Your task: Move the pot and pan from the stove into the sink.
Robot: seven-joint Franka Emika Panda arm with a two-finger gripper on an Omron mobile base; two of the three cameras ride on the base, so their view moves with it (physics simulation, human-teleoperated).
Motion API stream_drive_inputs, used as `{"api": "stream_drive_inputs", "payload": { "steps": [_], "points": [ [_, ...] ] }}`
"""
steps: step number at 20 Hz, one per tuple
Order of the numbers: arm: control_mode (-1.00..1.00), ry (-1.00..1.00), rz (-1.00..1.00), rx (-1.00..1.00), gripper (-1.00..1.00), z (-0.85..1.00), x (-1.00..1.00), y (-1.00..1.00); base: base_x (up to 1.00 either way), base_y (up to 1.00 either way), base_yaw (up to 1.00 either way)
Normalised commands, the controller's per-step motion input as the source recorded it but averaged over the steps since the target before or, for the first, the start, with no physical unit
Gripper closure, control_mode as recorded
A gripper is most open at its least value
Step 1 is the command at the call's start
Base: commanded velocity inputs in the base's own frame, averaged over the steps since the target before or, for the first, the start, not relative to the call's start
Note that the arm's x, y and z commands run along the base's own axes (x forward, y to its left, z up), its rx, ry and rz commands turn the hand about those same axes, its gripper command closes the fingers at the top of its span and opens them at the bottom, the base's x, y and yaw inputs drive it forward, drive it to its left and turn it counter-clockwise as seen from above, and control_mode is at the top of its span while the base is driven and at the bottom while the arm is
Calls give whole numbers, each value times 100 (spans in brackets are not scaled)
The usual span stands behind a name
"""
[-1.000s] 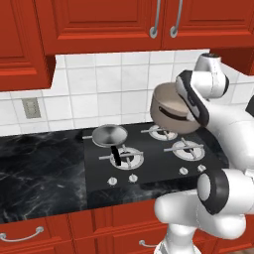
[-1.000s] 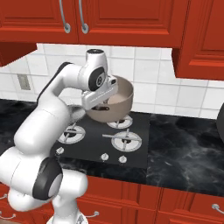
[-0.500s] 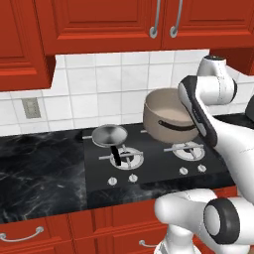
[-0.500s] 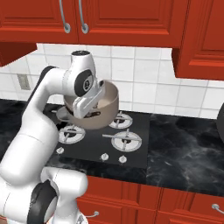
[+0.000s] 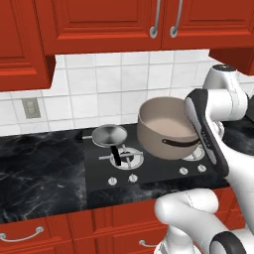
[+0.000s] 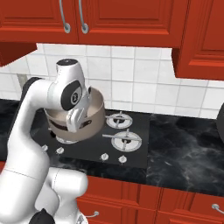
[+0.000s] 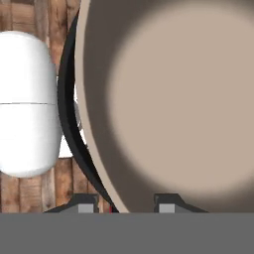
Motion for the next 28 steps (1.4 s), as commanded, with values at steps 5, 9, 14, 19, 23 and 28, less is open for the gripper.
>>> {"api": "stream_drive_inputs", "payload": {
  "steps": [5,9,14,19,23,28],
  "points": [
    [-100,-9,6,0,100,0,-22,0,0,0,0],
    [-100,0,0,0,100,0,0,0,0,0,0],
    [100,0,0,0,100,0,0,0,-19,-1,0],
    [100,0,0,0,100,0,0,0,-76,-12,5],
    [100,0,0,0,100,0,0,0,-50,-3,13],
    [100,0,0,0,100,0,0,0,-25,-2,28]
  ]
}}
